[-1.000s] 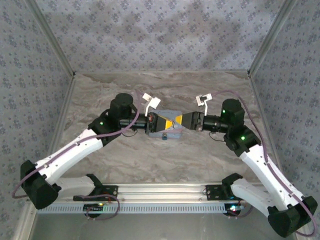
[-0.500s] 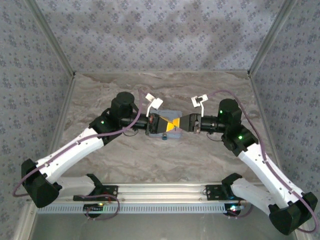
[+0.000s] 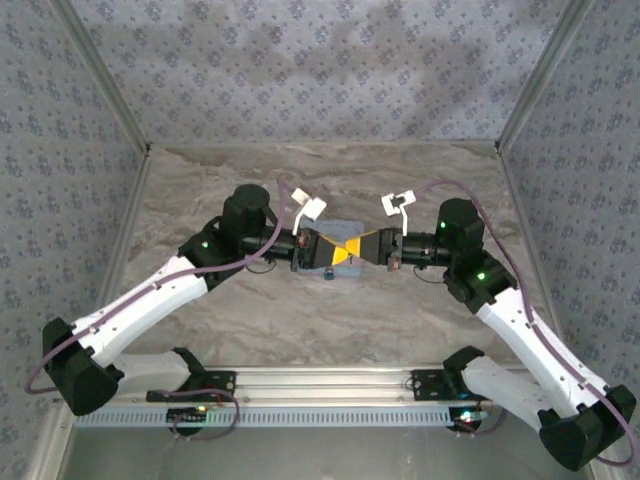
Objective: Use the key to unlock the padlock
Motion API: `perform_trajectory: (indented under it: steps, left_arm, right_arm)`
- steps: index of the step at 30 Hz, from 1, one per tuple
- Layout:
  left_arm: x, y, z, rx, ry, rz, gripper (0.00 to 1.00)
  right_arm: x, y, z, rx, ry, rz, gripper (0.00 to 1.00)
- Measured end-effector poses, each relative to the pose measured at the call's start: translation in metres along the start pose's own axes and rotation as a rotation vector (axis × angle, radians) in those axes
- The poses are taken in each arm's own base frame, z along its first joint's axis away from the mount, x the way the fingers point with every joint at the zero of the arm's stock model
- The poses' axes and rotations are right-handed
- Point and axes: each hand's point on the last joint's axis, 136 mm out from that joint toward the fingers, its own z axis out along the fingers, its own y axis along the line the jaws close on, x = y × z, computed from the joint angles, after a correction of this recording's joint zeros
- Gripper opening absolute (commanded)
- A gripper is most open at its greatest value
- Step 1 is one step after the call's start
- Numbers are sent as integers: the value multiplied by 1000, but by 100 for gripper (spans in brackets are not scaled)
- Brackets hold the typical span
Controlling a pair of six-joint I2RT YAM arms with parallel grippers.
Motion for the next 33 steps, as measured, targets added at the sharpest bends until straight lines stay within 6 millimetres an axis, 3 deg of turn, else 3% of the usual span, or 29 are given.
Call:
perform_trajectory:
  steps: [2,5,15,18,24,33]
  left_arm:
    - [-1,-1,0,0,-4,13,26]
    - [-4,-1,-2,-9,-23,17,40]
    - [-12,-1,-18,-38,-100,25,51]
    - [-13,3,-21,-69,-130,17,61]
    - [-16,35,-28,-180,-227,-106,64]
    - [-20,77,-18,-231,-292,-468,65]
  right_arm:
    - [0,1,-2,6,-7,-3,0]
    - [-1,4,-5,11,-24,-13,0]
    - [-12,-9,-13,81,-103,-10,0]
    - [-15,-12,-15,103,-128,-12,0]
    - [-21,-14,-18,193,-194,-94,0]
    - [-31,7,-13,411,-191,-495,0]
